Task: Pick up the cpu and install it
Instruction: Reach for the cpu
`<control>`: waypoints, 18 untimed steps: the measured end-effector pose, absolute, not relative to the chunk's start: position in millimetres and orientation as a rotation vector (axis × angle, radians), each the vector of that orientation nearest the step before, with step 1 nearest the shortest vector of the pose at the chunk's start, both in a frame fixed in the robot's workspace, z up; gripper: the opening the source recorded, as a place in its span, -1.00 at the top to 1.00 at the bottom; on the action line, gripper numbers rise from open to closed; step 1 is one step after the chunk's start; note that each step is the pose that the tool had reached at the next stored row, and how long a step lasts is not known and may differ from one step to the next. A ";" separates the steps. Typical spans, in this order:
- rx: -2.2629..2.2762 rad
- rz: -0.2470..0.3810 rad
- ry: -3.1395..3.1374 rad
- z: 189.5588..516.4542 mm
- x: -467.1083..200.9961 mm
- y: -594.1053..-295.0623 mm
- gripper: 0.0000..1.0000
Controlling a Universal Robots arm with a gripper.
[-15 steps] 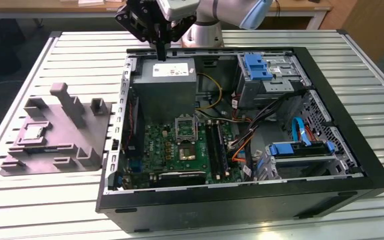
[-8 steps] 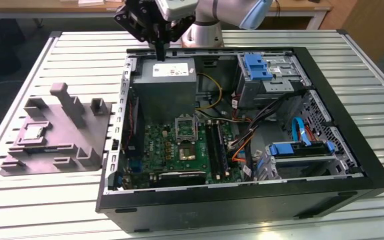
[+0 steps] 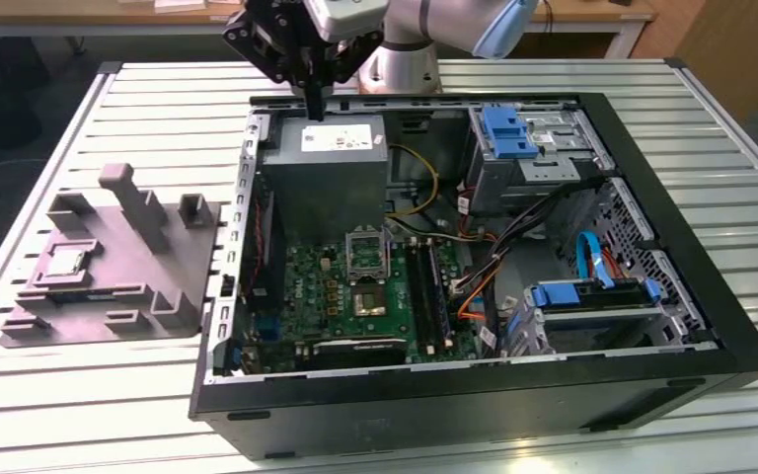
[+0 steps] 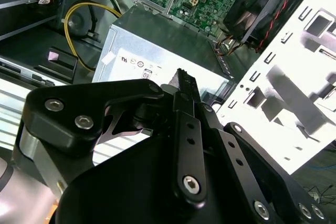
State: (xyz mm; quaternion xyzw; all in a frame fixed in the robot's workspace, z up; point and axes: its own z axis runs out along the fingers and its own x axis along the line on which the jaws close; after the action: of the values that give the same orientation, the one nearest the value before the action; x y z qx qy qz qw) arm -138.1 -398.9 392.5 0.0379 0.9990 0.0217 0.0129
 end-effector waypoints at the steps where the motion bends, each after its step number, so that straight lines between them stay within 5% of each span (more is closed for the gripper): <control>1: 0.118 0.068 3.113 392.5 -138.2 -398.9 0.79; 18: 0.118 0.068 3.114 392.2 -148.1 -398.9 0.79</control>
State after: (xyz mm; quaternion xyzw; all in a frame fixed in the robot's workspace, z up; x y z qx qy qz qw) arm -148.1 -398.9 392.2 0.0379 0.9990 0.0217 0.0123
